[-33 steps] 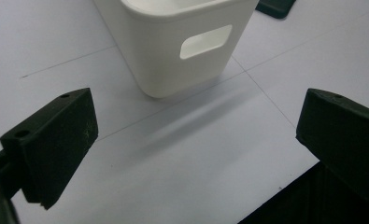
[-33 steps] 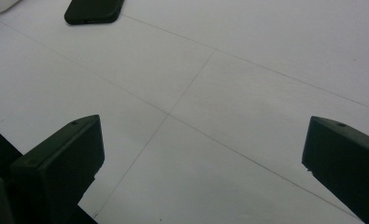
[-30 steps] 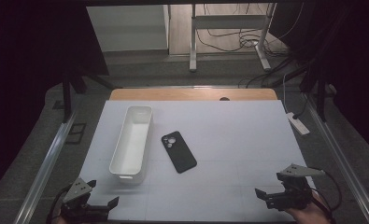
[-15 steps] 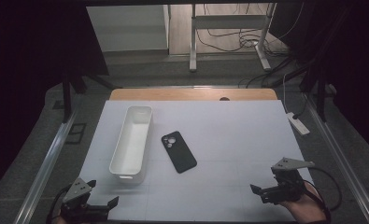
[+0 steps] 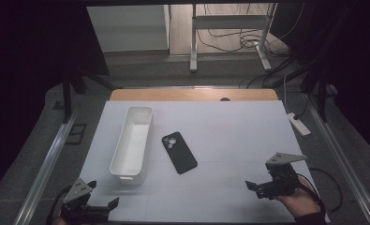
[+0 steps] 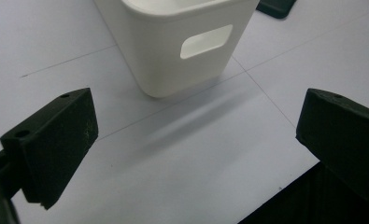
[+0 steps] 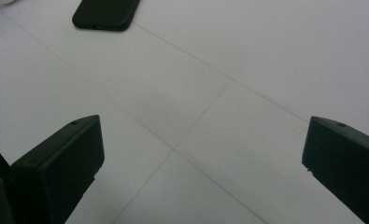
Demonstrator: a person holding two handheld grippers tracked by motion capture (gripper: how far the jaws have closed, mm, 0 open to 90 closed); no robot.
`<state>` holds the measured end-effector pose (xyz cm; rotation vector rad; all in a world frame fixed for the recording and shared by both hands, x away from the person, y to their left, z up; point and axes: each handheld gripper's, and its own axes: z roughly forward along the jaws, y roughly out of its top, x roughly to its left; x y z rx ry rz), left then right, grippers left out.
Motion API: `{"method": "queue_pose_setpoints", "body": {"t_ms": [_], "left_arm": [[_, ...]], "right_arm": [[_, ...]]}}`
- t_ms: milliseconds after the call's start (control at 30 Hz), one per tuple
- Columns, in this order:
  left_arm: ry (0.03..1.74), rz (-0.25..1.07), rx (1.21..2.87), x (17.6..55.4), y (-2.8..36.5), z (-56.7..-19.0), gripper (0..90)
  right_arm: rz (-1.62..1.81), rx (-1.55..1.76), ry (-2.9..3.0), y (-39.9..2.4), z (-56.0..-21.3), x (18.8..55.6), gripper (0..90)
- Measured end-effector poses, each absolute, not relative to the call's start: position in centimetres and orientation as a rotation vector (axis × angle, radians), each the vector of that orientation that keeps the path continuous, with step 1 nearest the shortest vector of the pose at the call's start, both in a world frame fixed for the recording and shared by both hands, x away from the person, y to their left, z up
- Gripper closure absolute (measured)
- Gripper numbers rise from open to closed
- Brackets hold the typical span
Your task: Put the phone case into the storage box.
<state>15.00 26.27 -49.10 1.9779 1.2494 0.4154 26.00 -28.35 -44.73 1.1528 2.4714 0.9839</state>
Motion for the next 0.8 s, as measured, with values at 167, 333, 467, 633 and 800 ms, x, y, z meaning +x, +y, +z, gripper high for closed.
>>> {"method": "queue_pose_setpoints", "body": {"t_ms": [167, 333, 467, 633, 800], "left_arm": [[1.251, 0.414, 1.977, 15.0, 26.3, -49.1, 0.0], [1.252, 0.414, 1.978, 15.0, 26.3, -49.1, 0.0], [1.252, 0.413, 1.979, 15.0, 26.3, -49.1, 0.0], [1.253, 0.412, 1.98, 15.1, 26.2, -49.1, 0.0], [1.256, 0.409, 1.976, 15.1, 26.3, -49.1, 0.0]], "right_arm": [[0.985, 1.133, 2.482, -27.9, -44.6, 26.7, 0.0], [0.984, 1.105, 2.502, -27.3, -44.6, 27.1, 0.0], [0.977, 1.081, 2.521, -26.8, -44.7, 27.3, 0.0], [0.989, 1.073, 2.535, -26.2, -44.8, 27.6, 0.0], [1.013, 1.099, 2.54, -25.3, -44.8, 28.1, 0.0]]}}
